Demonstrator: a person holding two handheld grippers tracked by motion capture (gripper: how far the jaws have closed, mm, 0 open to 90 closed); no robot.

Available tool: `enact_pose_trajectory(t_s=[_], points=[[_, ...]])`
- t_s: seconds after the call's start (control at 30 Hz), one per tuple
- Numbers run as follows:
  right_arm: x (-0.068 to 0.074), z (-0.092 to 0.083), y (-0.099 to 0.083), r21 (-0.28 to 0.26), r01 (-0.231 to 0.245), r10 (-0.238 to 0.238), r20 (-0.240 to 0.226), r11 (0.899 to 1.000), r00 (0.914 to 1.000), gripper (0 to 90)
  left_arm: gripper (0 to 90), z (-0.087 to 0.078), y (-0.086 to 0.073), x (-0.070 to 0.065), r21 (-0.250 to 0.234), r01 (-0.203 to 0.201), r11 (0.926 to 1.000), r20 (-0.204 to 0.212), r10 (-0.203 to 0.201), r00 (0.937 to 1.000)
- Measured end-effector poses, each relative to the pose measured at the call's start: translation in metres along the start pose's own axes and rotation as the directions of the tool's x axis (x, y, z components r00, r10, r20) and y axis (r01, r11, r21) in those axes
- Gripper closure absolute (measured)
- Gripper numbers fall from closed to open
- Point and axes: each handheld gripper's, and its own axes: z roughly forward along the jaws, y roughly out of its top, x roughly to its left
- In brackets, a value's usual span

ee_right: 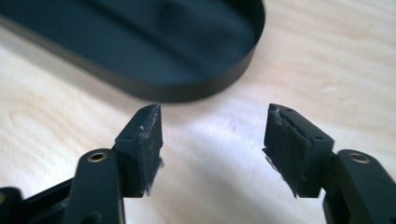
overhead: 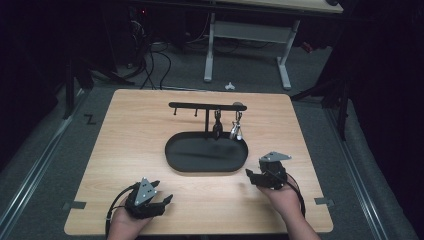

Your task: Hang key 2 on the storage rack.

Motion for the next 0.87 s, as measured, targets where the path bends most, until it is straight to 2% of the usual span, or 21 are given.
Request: enact_pose_trajectory(t_s=[0.07, 0.13, 0.17, 0.2, 0.23, 0.27, 0.3, 0.33, 0.37, 0.43, 0.47, 0.57, 0.63, 0.87], points=[[0.003, 0.0, -0.013, -0.013, 0.004, -0.004, -0.001, 1.0, 1.0, 33.7, 32.6, 0.001, 0.001, 0.0, -0.001, -0.005, 1.0, -0.005, 0.005, 1.0], [0.006, -0.002, -0.028, -0.043, -0.009, 0.009, -0.007, 0.999, 0.9999, 27.7, 32.4, 0.0, 0.001, 0.001, -0.001, 0.005, 1.0, -0.012, -0.005, 0.9999], [0.009, -0.004, -0.038, -0.07, -0.032, 0.032, 0.002, 0.997, 0.9995, 24.6, 32.4, 0.0, 0.001, 0.003, -0.001, 0.012, 0.9999, -0.013, -0.012, 0.9998], [0.012, -0.006, -0.05, -0.114, -0.051, 0.055, 0.033, 0.992, 0.9979, 24.4, 32.4, -0.001, 0.0, 0.003, -0.005, 0.022, 0.9997, -0.015, -0.022, 0.9996], [0.016, -0.009, -0.063, -0.136, -0.049, 0.056, 0.054, 0.99, 0.9969, 28.7, 32.4, -0.001, 0.0, 0.005, -0.003, 0.026, 0.9997, -0.014, -0.026, 0.9996], [0.018, -0.011, -0.067, -0.11, -0.034, 0.039, 0.04, 0.993, 0.9984, 23.2, 32.4, -0.002, 0.001, 0.005, -0.011, 0.036, 0.9993, -0.013, -0.036, 0.9993], [0.021, -0.014, -0.066, -0.119, 0.014, -0.009, 0.047, 0.993, 0.9989, 20.8, 32.4, -0.002, 0.001, 0.005, -0.014, 0.04, 0.9991, -0.011, -0.04, 0.9991], [0.023, -0.018, -0.065, -0.125, 0.056, -0.047, 0.076, 0.991, 0.996, 22.2, 32.5, -0.002, 0.001, 0.005, -0.013, 0.039, 0.9992, -0.013, -0.039, 0.9992], [0.024, -0.02, -0.064, -0.142, 0.062, -0.05, 0.087, 0.988, 0.995, 21.7, 32.4, -0.001, 0.001, 0.004, -0.011, 0.036, 0.9993, -0.014, -0.036, 0.9992], [0.024, -0.018, -0.062, -0.153, 0.011, -0.005, 0.045, 0.988, 0.999, 20.3, 32.4, 0.001, 0.002, 0.003, -0.009, 0.038, 0.9992, -0.011, -0.038, 0.9992], [0.024, -0.016, -0.061, -0.151, 0.001, 0.003, 0.027, 0.989, 0.9996, 19.6, 32.4, 0.001, 0.002, 0.001, -0.009, 0.036, 0.9993, -0.009, -0.036, 0.9993], [0.028, -0.011, -0.062, -0.116, 0.03, -0.027, 0.033, 0.993, 0.9991, 19.5, 32.2, 0.002, 0.004, -0.002, -0.004, 0.016, 0.9999, -0.007, -0.016, 0.9999], [0.027, -0.01, -0.064, -0.111, 0.017, -0.015, 0.02, 0.994, 0.9997, 19.4, 32.2, 0.002, 0.004, -0.002, -0.004, 0.013, 0.9999, -0.003, -0.013, 0.9999], [0.024, -0.012, -0.061, -0.144, 0.009, -0.004, 0.04, 0.989, 0.9992, 16.1, 32.0, -0.003, 0.002, 0.005, -0.021, 0.033, 0.9992, -0.01, -0.033, 0.9994]])
